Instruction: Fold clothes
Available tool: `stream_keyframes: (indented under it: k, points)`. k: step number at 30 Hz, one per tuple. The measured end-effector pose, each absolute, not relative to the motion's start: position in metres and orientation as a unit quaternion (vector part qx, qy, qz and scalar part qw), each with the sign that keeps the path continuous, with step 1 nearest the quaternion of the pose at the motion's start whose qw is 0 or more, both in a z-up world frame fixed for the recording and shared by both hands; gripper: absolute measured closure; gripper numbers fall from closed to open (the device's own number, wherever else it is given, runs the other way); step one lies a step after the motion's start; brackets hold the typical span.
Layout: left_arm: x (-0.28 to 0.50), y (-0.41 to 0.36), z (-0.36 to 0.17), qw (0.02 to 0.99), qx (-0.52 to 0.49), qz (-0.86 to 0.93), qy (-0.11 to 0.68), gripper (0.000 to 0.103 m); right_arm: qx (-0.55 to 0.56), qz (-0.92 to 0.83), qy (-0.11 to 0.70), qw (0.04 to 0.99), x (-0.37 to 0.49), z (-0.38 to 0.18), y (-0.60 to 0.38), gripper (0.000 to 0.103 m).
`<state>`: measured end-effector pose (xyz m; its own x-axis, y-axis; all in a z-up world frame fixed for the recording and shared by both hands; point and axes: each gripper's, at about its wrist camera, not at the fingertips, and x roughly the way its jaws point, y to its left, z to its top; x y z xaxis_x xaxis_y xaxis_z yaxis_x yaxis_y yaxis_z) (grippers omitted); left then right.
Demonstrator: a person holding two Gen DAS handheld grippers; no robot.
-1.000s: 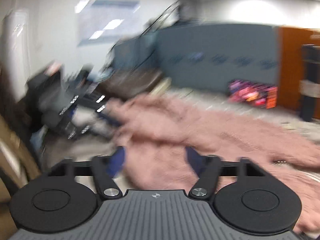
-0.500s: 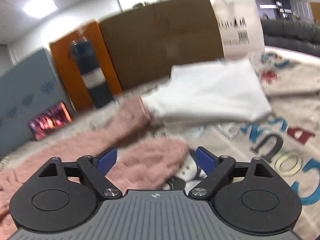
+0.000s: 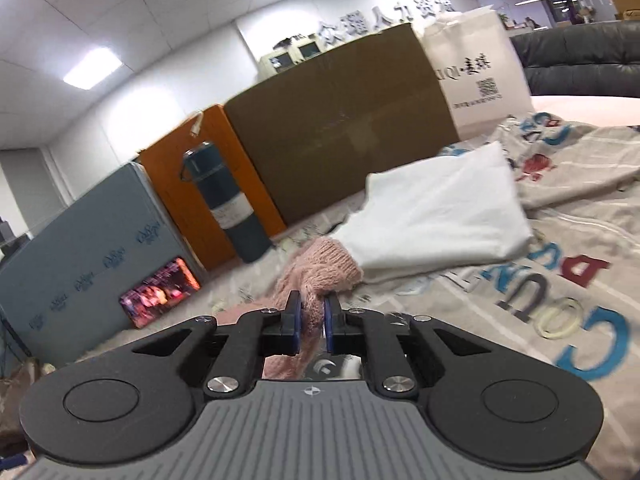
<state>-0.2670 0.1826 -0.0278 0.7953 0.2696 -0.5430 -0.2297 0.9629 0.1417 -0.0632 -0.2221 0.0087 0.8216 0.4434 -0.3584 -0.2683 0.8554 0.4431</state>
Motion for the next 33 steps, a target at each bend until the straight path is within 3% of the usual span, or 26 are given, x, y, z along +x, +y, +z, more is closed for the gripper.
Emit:
stream_keyframes:
  k: [7, 8, 10, 11, 12, 14, 17, 24, 28, 31, 33]
  points:
    - [-0.269, 0.182, -0.028, 0.946, 0.040, 0.136, 0.290, 0.012, 0.107, 0.137, 0.297, 0.939, -0.025, -0.037, -0.212, 0.090]
    - [-0.271, 0.182, -0.027, 0.947, 0.040, 0.139, 0.287, 0.012, 0.106, 0.126, 0.307, 0.937, -0.021, -0.043, -0.211, 0.083]
    - [-0.276, 0.182, -0.022, 0.950, 0.038, 0.146, 0.273, 0.012, 0.096, 0.110, 0.300, 0.943, -0.021, -0.041, -0.210, 0.061]
    - [-0.278, 0.181, -0.019, 0.954, 0.036, 0.147, 0.260, 0.012, 0.076, 0.087, 0.283, 0.952, -0.025, -0.036, -0.205, 0.035]
    - [-0.277, 0.179, -0.014, 0.958, 0.033, 0.144, 0.247, 0.012, 0.055, 0.064, 0.265, 0.961, -0.029, -0.031, -0.201, 0.025]
    - [-0.275, 0.174, -0.005, 0.966, 0.027, 0.136, 0.219, 0.012, 0.007, 0.045, 0.224, 0.974, -0.038, -0.020, -0.186, 0.025]
    - [-0.261, 0.152, 0.006, 0.981, 0.030, 0.061, 0.182, 0.012, 0.020, 0.115, 0.194, 0.974, -0.047, -0.007, -0.167, 0.022]
    - [-0.219, 0.106, -0.016, 0.962, 0.108, 0.005, 0.251, 0.012, 0.098, 0.399, 0.287, 0.865, -0.041, -0.016, -0.082, 0.021]
    - [-0.221, 0.111, -0.032, 0.949, 0.100, 0.031, 0.298, 0.011, 0.039, 0.460, 0.307, 0.832, -0.049, -0.024, -0.025, 0.022]
    - [-0.234, 0.121, -0.031, 0.949, 0.063, 0.045, 0.306, 0.011, -0.007, 0.473, 0.325, 0.819, -0.057, -0.033, 0.001, 0.035]
    - [-0.239, 0.123, -0.030, 0.949, 0.056, 0.049, 0.305, 0.011, -0.027, 0.485, 0.325, 0.812, -0.064, -0.037, 0.005, 0.070]
